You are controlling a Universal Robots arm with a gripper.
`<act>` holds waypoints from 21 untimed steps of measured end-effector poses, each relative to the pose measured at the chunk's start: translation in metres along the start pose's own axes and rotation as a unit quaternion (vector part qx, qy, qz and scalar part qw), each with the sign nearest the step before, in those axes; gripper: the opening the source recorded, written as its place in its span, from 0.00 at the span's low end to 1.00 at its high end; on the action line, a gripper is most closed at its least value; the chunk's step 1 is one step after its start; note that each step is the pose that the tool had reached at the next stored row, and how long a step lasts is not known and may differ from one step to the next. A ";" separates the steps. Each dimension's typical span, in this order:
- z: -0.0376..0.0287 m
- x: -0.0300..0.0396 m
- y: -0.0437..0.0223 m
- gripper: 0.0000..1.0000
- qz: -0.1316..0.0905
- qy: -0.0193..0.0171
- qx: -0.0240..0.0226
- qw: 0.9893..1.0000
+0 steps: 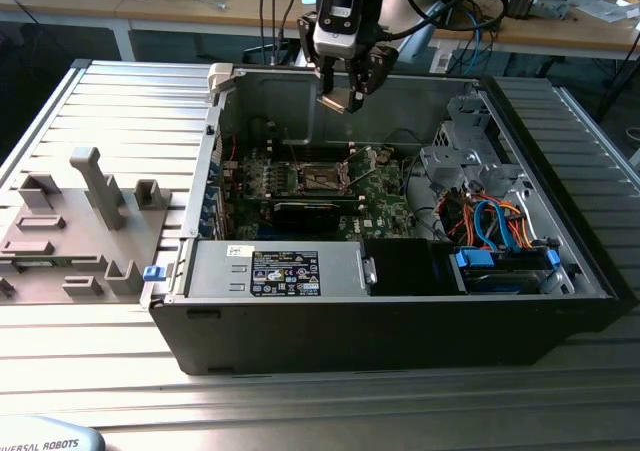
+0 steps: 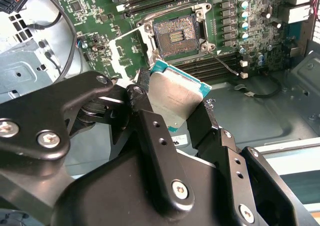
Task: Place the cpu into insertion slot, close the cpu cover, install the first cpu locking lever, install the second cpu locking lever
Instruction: 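Place the cpu into insertion slot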
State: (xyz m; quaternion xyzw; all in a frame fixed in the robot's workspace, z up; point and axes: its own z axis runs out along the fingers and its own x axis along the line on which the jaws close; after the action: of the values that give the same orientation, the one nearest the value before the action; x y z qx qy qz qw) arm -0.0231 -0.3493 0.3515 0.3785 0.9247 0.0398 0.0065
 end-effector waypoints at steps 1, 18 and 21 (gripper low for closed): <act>0.0000 0.0000 0.0000 0.54 0.001 0.000 0.000 1.000; 0.0001 0.0000 0.0000 0.54 0.009 -0.001 0.000 1.000; 0.0001 0.0000 0.0000 0.54 0.010 -0.001 0.000 1.000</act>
State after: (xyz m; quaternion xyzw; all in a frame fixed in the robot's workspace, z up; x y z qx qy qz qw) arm -0.0231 -0.3493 0.3514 0.3878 0.9209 0.0397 0.0069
